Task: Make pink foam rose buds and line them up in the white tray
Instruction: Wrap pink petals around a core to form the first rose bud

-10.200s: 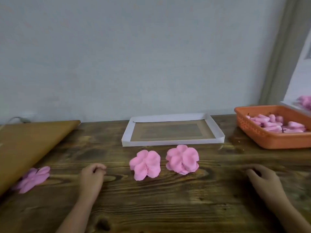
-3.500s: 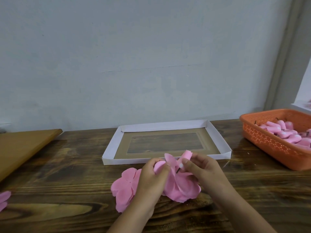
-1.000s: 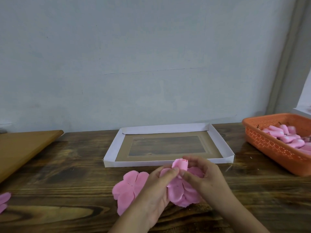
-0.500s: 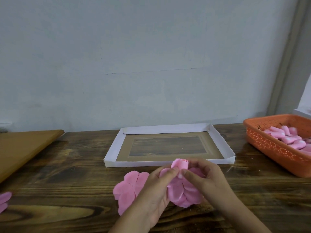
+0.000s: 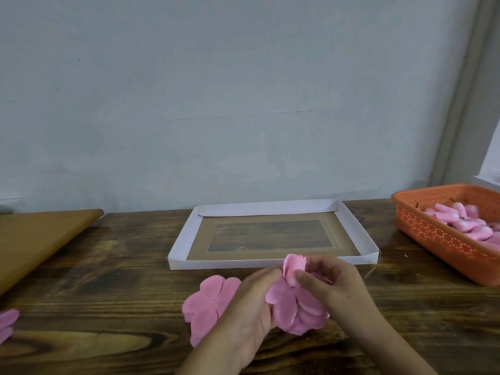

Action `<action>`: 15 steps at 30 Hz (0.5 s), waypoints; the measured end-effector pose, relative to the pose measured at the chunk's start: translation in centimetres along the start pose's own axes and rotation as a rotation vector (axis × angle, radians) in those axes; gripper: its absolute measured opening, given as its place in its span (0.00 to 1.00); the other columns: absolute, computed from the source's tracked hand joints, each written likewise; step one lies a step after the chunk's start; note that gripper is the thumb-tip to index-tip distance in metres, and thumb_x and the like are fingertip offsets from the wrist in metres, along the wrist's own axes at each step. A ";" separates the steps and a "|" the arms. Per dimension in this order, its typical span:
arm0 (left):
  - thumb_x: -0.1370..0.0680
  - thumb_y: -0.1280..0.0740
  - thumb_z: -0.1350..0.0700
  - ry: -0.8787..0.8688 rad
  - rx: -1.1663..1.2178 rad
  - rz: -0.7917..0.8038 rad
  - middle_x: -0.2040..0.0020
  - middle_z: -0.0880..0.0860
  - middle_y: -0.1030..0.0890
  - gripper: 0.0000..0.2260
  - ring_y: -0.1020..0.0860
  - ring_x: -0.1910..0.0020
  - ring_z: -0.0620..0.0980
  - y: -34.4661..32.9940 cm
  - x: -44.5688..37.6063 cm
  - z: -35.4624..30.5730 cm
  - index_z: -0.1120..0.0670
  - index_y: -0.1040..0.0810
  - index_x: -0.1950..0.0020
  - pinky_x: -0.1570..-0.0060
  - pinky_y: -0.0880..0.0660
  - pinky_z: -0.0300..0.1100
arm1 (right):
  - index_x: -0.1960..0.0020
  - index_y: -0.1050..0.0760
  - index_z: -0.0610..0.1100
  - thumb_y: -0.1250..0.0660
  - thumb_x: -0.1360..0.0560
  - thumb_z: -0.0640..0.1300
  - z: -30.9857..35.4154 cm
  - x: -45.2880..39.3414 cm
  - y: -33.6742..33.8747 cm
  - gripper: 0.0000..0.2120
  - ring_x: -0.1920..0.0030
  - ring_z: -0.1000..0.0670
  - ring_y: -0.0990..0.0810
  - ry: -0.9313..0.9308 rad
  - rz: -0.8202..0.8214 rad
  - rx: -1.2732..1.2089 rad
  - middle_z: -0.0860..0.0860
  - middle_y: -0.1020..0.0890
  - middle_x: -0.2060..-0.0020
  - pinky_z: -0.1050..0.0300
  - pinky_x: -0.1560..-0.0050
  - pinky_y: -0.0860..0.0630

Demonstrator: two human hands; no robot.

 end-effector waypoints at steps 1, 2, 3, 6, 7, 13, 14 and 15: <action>0.17 0.41 0.55 -0.004 -0.012 0.005 0.45 0.70 0.18 0.16 0.20 0.43 0.74 0.0 0.0 0.1 0.60 0.16 0.43 0.43 0.24 0.67 | 0.53 0.15 0.46 0.26 0.27 0.38 0.0 0.0 0.0 0.05 0.54 0.50 0.15 0.004 0.007 -0.004 0.50 0.13 0.57 0.45 0.48 0.17; 0.16 0.41 0.55 -0.012 -0.016 0.008 0.45 0.70 0.18 0.16 0.21 0.43 0.75 0.0 0.0 0.1 0.61 0.17 0.40 0.44 0.24 0.66 | 0.52 0.15 0.46 0.26 0.26 0.38 0.0 0.1 0.0 0.05 0.54 0.50 0.14 0.008 0.013 -0.009 0.50 0.13 0.57 0.46 0.48 0.17; 0.15 0.41 0.55 -0.018 -0.015 0.007 0.45 0.70 0.17 0.16 0.21 0.43 0.76 -0.1 0.0 0.2 0.62 0.18 0.39 0.45 0.24 0.65 | 0.52 0.16 0.46 0.26 0.26 0.38 0.0 0.1 0.0 0.05 0.54 0.50 0.14 0.012 0.021 -0.012 0.50 0.13 0.57 0.47 0.49 0.17; 0.16 0.37 0.55 -0.010 0.021 -0.045 0.43 0.69 0.17 0.15 0.20 0.41 0.72 0.1 -0.1 0.4 0.64 0.20 0.36 0.42 0.23 0.65 | 0.52 0.16 0.46 0.26 0.26 0.37 0.0 0.2 0.0 0.05 0.54 0.51 0.14 0.035 0.048 -0.023 0.50 0.13 0.57 0.53 0.52 0.17; 0.16 0.36 0.55 0.000 0.039 -0.067 0.44 0.68 0.17 0.15 0.20 0.40 0.70 0.1 -0.2 0.6 0.64 0.21 0.35 0.41 0.23 0.64 | 0.52 0.16 0.45 0.26 0.26 0.37 0.0 0.2 -0.1 0.06 0.55 0.50 0.14 0.043 0.052 -0.029 0.50 0.13 0.57 0.55 0.53 0.17; 0.17 0.35 0.55 -0.001 0.070 -0.019 0.42 0.66 0.17 0.15 0.19 0.39 0.68 0.6 -0.6 1.2 0.62 0.22 0.33 0.38 0.24 0.68 | 0.51 0.16 0.46 0.26 0.26 0.37 -0.2 0.1 0.0 0.06 0.55 0.51 0.14 0.059 0.054 -0.038 0.50 0.13 0.57 0.58 0.54 0.18; 0.16 0.35 0.56 -0.010 0.071 -0.015 0.40 0.65 0.17 0.15 0.20 0.38 0.67 0.6 -0.7 1.2 0.61 0.22 0.33 0.37 0.25 0.68 | 0.51 0.16 0.46 0.26 0.26 0.38 -0.2 0.1 0.0 0.06 0.54 0.52 0.14 0.060 0.055 -0.044 0.50 0.13 0.57 0.57 0.54 0.17; 0.16 0.36 0.56 -0.021 0.071 -0.009 0.39 0.65 0.17 0.14 0.20 0.37 0.66 0.6 -0.8 1.2 0.60 0.22 0.32 0.37 0.25 0.67 | 0.51 0.16 0.46 0.26 0.26 0.38 -0.2 0.1 0.0 0.06 0.54 0.51 0.14 0.061 0.058 -0.051 0.50 0.13 0.57 0.57 0.54 0.17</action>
Point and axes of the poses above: each hand's wrist, its own x-axis away from the middle knuckle, its own y-axis out of the back of the hand, z = x × y, the point moved 1 cm from there along -x, towards the middle knuckle
